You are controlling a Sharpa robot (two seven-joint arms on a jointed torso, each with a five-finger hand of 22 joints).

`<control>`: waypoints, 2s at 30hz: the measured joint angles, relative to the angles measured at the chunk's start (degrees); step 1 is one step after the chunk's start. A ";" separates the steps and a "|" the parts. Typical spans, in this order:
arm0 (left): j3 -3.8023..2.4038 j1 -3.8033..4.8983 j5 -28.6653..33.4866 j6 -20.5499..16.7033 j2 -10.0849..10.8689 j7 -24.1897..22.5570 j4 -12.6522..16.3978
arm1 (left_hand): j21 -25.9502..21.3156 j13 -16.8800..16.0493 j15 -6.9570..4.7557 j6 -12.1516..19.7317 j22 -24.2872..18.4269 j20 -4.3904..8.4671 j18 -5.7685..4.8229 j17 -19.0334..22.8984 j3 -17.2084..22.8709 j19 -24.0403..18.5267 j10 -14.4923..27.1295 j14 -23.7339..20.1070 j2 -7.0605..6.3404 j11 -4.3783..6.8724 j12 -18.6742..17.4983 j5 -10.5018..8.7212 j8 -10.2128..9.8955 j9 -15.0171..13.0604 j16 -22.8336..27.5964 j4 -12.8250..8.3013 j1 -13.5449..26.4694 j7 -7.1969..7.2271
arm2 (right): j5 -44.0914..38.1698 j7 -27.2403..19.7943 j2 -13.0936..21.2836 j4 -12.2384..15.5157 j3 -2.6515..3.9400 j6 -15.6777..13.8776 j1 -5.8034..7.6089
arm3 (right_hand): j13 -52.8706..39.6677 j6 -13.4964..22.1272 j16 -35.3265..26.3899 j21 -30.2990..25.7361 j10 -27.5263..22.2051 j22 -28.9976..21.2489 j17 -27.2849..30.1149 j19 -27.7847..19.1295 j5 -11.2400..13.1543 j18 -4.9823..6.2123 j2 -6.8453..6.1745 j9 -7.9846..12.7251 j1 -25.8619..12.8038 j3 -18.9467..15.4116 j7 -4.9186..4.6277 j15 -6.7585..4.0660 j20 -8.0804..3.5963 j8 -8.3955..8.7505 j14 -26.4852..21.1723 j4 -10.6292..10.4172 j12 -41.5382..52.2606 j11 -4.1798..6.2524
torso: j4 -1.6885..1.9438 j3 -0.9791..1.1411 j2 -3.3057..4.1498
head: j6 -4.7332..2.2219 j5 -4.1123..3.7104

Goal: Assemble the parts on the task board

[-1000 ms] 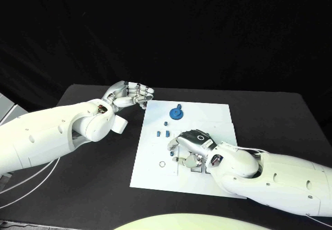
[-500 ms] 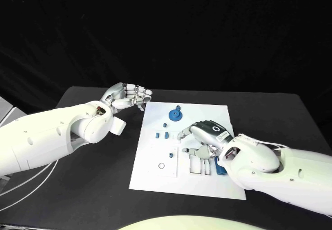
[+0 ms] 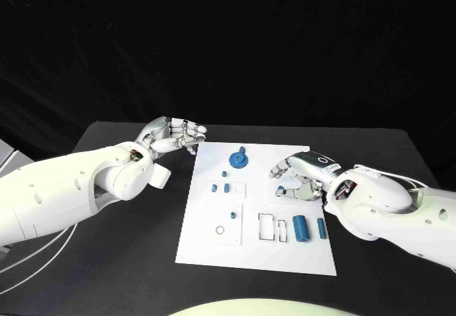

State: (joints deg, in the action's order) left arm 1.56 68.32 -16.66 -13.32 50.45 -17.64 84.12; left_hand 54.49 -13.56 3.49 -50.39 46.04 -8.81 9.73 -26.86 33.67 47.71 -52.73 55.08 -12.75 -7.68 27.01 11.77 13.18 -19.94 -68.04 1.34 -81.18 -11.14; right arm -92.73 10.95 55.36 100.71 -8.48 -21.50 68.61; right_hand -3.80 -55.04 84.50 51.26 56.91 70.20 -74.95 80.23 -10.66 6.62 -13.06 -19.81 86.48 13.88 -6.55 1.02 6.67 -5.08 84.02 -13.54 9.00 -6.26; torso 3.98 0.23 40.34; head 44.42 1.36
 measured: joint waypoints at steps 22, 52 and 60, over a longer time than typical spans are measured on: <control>0.00 -0.06 0.02 0.05 0.03 0.07 0.05 | 0.00 -0.01 0.00 0.00 0.01 0.00 0.00 -0.01 0.00 0.00 0.00 0.00 0.00 0.00 0.00 0.00 0.00 0.00 0.00 0.00 0.00 0.00 | -0.86 0.58 0.04 -1.07 -0.01 7.36 0.24 | -0.12 -4.06 0.53 2.19 5.51 1.83 0.02 0.80 1.71 0.00 1.98 -0.47 2.57 2.41 -0.73 -0.65 -0.80 -1.78 0.01 -2.60 2.74 1.53 | 0.08 -0.09 -0.02 | -0.09 -0.23; 0.00 -0.07 0.03 0.07 0.08 0.12 0.03 | 0.00 -0.01 0.00 0.00 0.01 0.00 0.00 -0.02 0.00 0.00 0.00 0.00 0.00 0.00 0.00 0.00 0.00 0.00 0.00 0.00 0.00 0.00 | -0.81 1.25 -1.73 -2.10 0.00 7.04 0.28 | -0.16 -4.76 0.67 2.76 9.78 2.33 0.04 1.12 3.14 0.00 1.36 -0.66 -0.20 6.31 -0.80 -1.05 -1.13 -2.23 0.00 -3.05 1.41 2.15 | 0.02 -0.03 -0.02 | -0.01 -0.63; 0.00 -0.07 0.03 0.09 0.14 0.15 0.04 | 0.00 0.05 0.22 0.32 -0.07 0.00 0.00 -0.02 0.00 0.00 0.53 -0.22 0.00 -0.11 0.24 0.00 0.00 0.07 0.00 0.00 0.00 -0.31 | -1.22 2.04 -2.33 -2.48 0.00 6.64 0.25 | -0.59 -7.16 0.88 2.76 12.44 2.56 0.04 1.43 3.38 0.00 1.61 -1.45 -0.71 8.32 -0.24 -1.57 -1.44 -3.60 -0.10 -2.63 1.17 2.77 | 0.08 -0.02 0.01 | 0.12 -0.64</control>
State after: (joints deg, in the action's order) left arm 1.56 68.26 -16.63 -13.23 50.59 -17.49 84.16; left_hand 54.49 -13.50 3.70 -50.07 45.97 -8.81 9.73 -26.88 33.68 47.70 -52.20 54.86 -12.75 -7.79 27.26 11.77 13.18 -19.87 -68.04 1.34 -81.19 -11.45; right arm -93.95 12.99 53.02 98.23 -8.48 -14.86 68.86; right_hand -4.39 -62.21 85.38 54.02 69.35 72.76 -74.91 81.67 -7.28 6.62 -11.46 -21.26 85.77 22.20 -6.78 -0.55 5.23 -8.68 83.92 -16.17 10.17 -3.50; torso 4.06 0.21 40.34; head 44.54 0.72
